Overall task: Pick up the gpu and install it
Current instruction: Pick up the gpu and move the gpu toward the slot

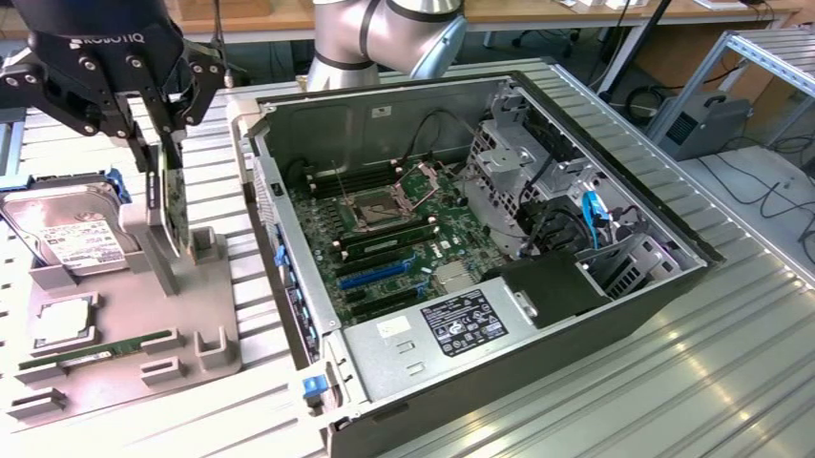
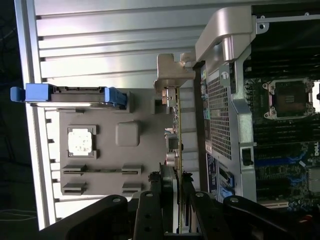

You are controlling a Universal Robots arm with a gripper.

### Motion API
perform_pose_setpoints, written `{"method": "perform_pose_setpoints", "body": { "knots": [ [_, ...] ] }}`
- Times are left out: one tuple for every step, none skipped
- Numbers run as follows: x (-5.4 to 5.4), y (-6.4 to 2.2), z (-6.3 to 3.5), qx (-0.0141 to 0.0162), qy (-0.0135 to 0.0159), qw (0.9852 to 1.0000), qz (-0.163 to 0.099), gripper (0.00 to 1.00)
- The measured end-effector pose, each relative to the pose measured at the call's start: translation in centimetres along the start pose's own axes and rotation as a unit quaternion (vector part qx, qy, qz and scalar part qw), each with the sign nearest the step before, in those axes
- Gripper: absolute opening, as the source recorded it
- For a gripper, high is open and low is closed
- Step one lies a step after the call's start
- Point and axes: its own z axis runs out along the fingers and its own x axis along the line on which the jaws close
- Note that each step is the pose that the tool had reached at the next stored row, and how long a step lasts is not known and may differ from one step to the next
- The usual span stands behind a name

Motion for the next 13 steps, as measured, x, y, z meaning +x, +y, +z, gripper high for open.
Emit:
{"method": "perform_pose_setpoints", "body": {
  "knots": [
    [0.0, 0.01, -0.15, 0.0001, 0.0, 1.0, 0.0, 0.27],
    [0.0, 0.02, -0.31, 0.0001, 0.0, 1.0, 0.0, 0.27],
    [0.0, 0.03, -0.47, 0.0002, 0.0, 1.0, 0.0, 0.27],
    [0.0, 0.04, -0.62, 0.0003, 0.0, 1.0, 0.0, 0.27],
    [0.0, 0.05, -0.75, 0.0003, 0.0, 1.0, 0.0, 0.27],
    [0.0, 0.06, -0.88, 0.0003, 0.0, 1.0, 0.0, 0.27],
    [0.0, 0.06, -1.0, 0.0004, 0.0, 1.0, 0.0, 0.27],
    [0.0, 0.07, -1.14, 0.0004, 0.0, 1.0, 0.0, 0.27],
    [0.0, 0.07, -1.26, 0.0005, 0.0, 1.0, 0.0, 0.27],
    [0.0, 0.08, -1.44, 0.0005, -0.0001, 1.0, 0.0, 0.27],
    [0.0, 0.09, -1.61, 0.0006, 0.0, 1.0, 0.0, 0.27],
    [0.0, 0.09, -1.69, 0.0006, 0.0, 1.0, 0.0, 0.27],
    [0.0, 0.1, -1.69, 0.0006, -0.0001, 1.0, 0.0, 0.27]
  ]
}}
